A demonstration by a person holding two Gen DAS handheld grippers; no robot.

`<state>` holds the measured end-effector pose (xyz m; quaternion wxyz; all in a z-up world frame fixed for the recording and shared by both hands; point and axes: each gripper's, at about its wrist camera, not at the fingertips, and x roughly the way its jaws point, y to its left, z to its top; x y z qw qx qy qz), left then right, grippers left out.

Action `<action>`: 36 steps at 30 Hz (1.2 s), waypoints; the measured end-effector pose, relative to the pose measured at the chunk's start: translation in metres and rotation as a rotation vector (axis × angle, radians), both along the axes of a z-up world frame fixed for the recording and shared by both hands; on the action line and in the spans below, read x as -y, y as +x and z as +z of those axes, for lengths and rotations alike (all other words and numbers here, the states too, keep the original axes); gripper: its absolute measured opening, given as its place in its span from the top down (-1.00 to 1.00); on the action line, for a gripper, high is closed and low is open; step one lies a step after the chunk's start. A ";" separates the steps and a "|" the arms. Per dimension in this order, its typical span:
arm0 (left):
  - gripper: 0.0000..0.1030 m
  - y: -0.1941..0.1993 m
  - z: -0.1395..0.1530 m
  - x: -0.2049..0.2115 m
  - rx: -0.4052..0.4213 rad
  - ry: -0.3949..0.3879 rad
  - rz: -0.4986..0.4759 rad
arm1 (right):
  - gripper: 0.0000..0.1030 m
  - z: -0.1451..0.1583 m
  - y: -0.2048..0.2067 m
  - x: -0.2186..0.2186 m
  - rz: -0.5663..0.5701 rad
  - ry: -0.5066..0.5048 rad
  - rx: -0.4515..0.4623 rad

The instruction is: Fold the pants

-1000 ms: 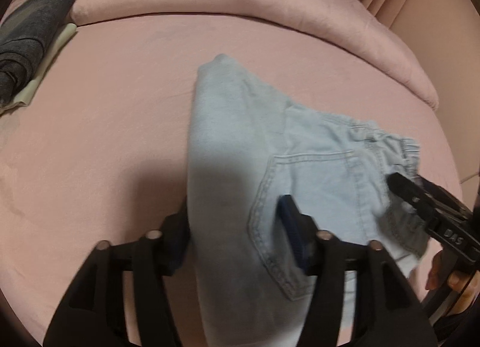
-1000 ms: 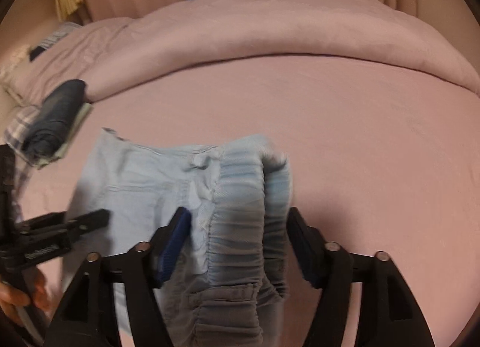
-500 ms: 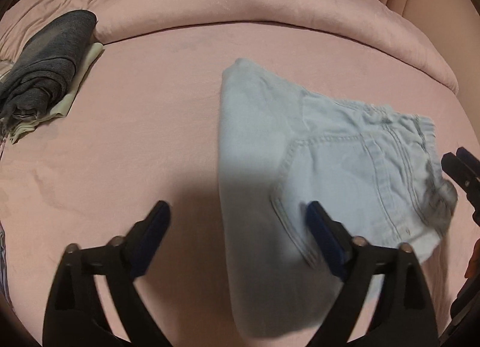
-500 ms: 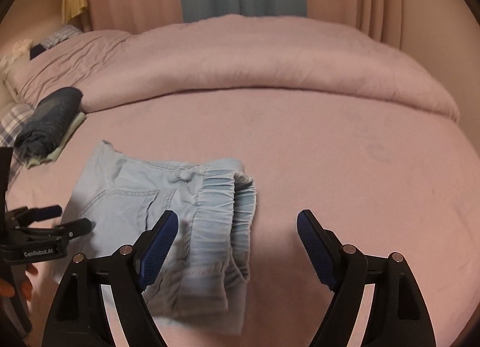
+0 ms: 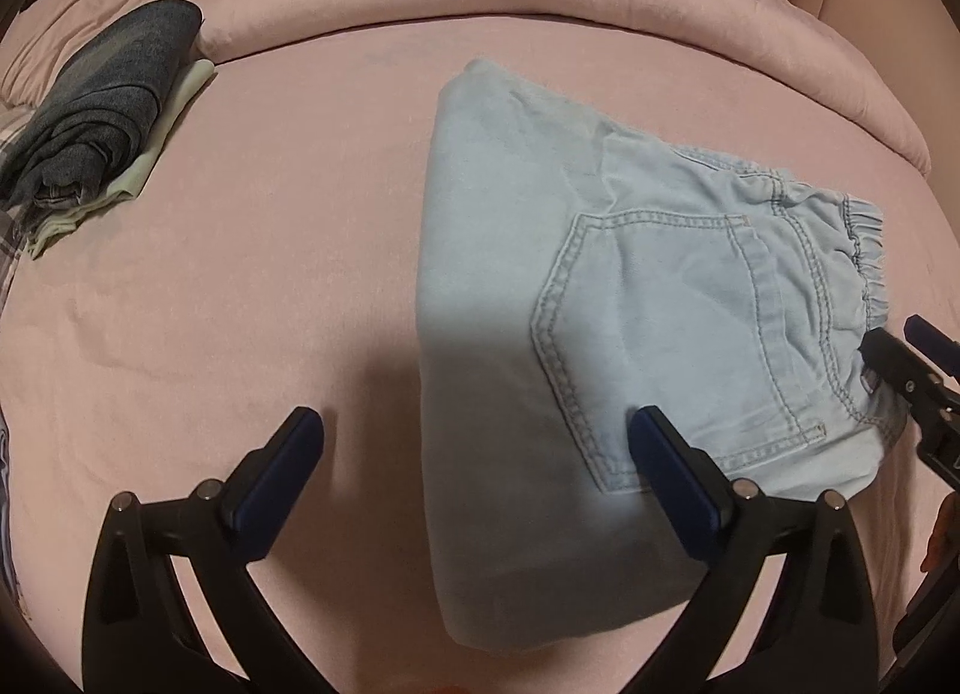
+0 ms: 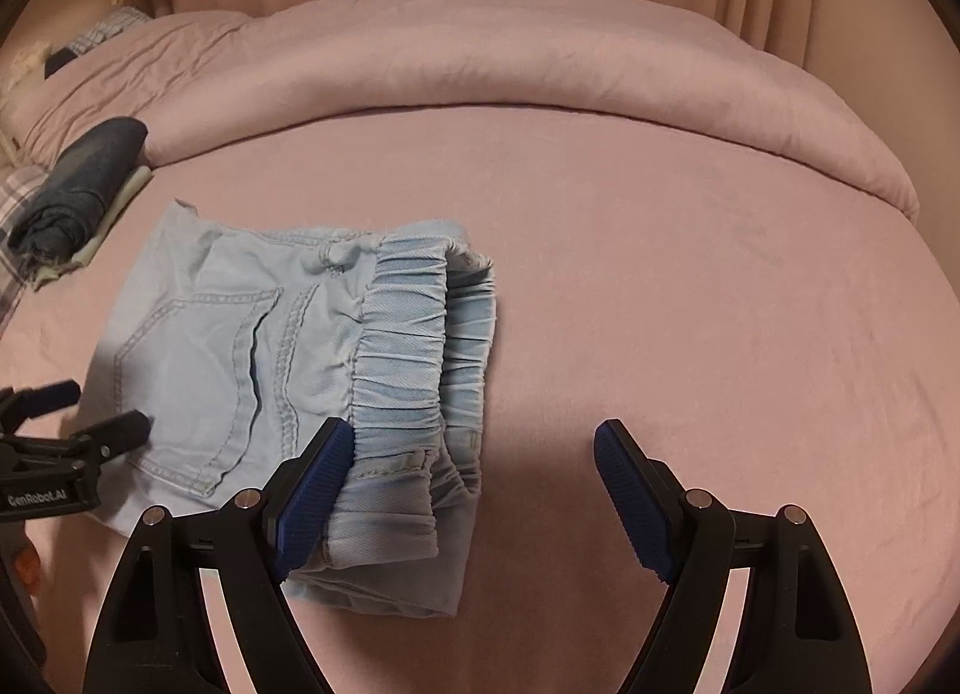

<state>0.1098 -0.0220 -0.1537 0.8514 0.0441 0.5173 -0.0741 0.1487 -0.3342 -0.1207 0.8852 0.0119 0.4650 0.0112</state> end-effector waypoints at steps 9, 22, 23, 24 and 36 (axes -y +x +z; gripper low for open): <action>-0.98 -0.026 0.027 -0.005 0.051 -0.001 0.032 | -0.59 0.028 -0.027 -0.015 0.019 0.020 0.040; -0.98 -0.083 0.081 -0.001 0.136 0.011 -0.014 | -0.70 0.063 -0.068 -0.030 0.035 0.069 0.077; -0.98 -0.085 0.083 -0.001 0.137 0.012 -0.015 | -0.70 0.066 -0.071 -0.031 0.036 0.071 0.081; -0.98 -0.089 0.087 -0.001 0.140 0.014 -0.019 | -0.71 0.069 -0.073 -0.032 0.036 0.069 0.085; -0.99 -0.126 0.121 0.004 0.172 0.038 -0.045 | -0.87 0.107 -0.110 -0.037 0.026 0.059 0.151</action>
